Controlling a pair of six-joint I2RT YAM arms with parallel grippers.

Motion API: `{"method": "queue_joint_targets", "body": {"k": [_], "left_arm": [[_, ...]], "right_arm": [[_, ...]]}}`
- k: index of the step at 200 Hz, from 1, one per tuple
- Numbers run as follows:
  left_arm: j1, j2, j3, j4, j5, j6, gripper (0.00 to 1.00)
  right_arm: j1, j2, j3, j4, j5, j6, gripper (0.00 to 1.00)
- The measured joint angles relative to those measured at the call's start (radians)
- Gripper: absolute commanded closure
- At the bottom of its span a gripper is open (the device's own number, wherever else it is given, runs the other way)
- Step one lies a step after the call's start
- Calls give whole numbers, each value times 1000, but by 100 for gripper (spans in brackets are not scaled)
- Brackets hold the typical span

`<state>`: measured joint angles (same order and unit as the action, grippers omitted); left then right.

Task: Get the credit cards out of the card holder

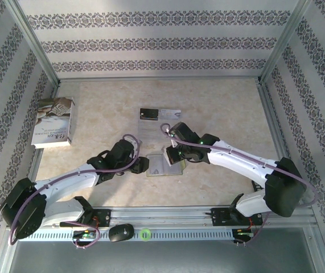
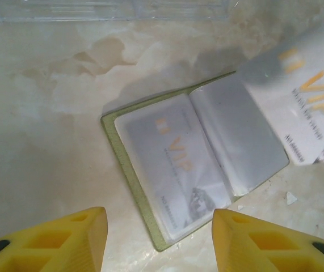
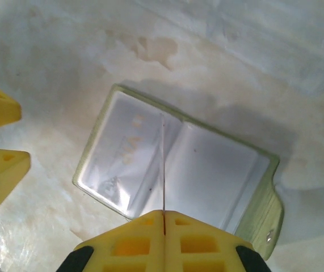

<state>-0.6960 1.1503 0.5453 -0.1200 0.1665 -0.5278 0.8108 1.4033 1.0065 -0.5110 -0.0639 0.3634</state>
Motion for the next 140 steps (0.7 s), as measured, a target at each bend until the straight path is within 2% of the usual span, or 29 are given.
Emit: {"method": "queue_joint_targets", "body": {"k": [49, 98, 140], "left_arm": [[39, -71, -4, -33, 40, -1, 46], [79, -90, -5, -75, 56, -3, 46], [102, -76, 5, -116, 64, -3, 47]], "right_arm": [[-61, 43, 215, -36, 19, -367, 100], [-77, 211, 444, -154, 20, -718, 100], [-129, 336, 662, -274, 37, -926, 100]]}}
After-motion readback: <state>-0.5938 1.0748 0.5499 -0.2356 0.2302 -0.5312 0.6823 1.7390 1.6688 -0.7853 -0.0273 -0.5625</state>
